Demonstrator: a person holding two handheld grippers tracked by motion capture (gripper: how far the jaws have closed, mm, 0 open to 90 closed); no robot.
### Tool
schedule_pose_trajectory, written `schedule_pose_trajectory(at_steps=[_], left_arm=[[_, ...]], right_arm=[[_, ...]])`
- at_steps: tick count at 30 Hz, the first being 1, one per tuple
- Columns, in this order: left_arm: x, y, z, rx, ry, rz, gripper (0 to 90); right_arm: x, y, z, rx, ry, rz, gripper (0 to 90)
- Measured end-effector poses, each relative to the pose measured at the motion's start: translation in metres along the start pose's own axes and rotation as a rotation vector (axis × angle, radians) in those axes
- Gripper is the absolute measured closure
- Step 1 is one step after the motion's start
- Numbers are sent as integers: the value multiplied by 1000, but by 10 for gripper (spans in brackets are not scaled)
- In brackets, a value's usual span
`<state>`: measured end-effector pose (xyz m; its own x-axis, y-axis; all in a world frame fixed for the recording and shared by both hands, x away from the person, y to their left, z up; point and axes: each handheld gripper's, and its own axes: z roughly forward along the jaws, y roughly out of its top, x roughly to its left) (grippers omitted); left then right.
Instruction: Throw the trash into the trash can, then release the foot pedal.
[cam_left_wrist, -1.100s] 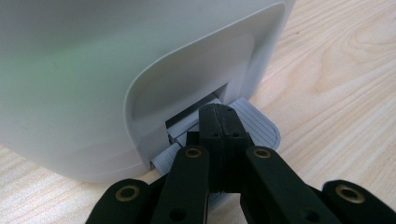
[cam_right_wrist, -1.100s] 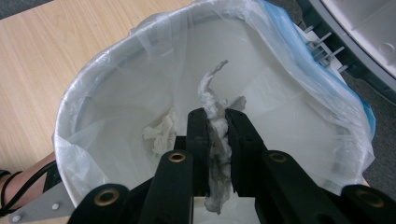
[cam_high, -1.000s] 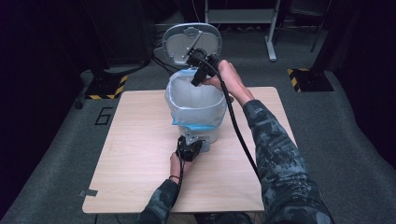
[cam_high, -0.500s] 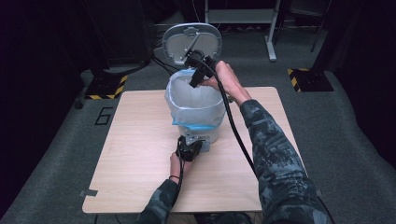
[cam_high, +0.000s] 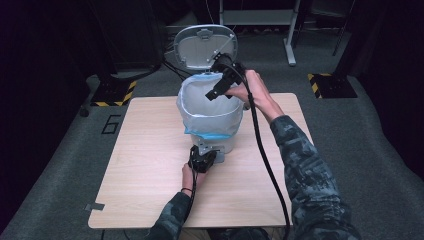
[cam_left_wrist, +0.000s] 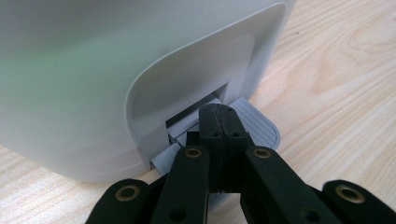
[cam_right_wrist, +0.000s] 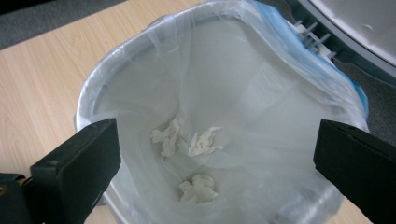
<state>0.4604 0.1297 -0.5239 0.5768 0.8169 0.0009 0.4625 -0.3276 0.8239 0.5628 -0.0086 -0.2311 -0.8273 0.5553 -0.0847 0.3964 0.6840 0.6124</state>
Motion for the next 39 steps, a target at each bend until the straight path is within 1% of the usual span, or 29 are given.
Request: schedule_pose_trajectory(at_steps=[2, 3, 6, 7, 8, 9, 10, 12, 14, 16, 18, 20, 25, 29, 30, 33, 35, 36, 37, 38, 39], left_arm=[[0, 0, 0, -2, 4, 6, 900], [0, 0, 0, 0, 2, 1, 900], [0, 0, 0, -1, 3, 6, 900], [0, 0, 0, 0, 2, 0, 900], [0, 0, 0, 2, 0, 2, 900], [0, 0, 0, -1, 3, 2, 900], [-1, 0, 0, -2, 6, 10, 900], [-1, 0, 0, -1, 7, 14, 900], [0, 0, 0, -2, 3, 7, 900], [-1, 0, 0, -2, 11, 11, 900], [-1, 0, 0, -4, 10, 11, 900], [-1, 0, 0, -4, 9, 9, 900], [1, 0, 1, -3, 1, -2, 900], [1, 0, 1, -3, 3, 1, 900], [1, 0, 0, -2, 2, 1, 900], [0, 0, 0, -7, 1, -7, 900], [0, 0, 0, -9, -9, -24, 900], [2, 0, 0, -9, -8, -12, 899], [2, 0, -2, -6, -16, -11, 877], [2, 0, -3, -7, -38, -25, 805], [-1, -1, -5, -3, -31, -54, 730]], right_arm=[[-2, -8, -6, -21, -8, 13, 1], [-3, -12, -9, -29, -11, 20, 1], [-6, -24, -17, -38, -19, 39, 2], [-6, -26, -19, -40, -19, 48, 2], [-7, -29, -21, -53, -24, 38, 2], [-8, -33, -23, -62, -29, 43, 2], [-8, -36, -25, -66, -30, 61, 2], [-10, -43, -28, -75, -34, 60, 2], [-11, -50, -30, -82, -42, 67, 2], [-13, -57, -31, -91, -45, 81, 2], [-14, -64, -32, -91, -46, 93, 2], [-15, -71, -33, -98, -52, 91, 3], [-16, -88, -37, -114, -65, 113, 5], [-16, -103, -40, -132, -79, 118, 6], [-16, -107, -41, -140, -78, 127, 6], [-16, -121, -43, -147, -85, 133, 6], [-17, -132, -45, -152, -91, 139, 6], [-16, -137, -46, -158, -92, 151, 6], [-16, -143, -46, -156, -95, 162, 6], [-16, -150, -47, -163, -101, 165, 6], [-15, -156, -48, -164, -106, 184, 6]])
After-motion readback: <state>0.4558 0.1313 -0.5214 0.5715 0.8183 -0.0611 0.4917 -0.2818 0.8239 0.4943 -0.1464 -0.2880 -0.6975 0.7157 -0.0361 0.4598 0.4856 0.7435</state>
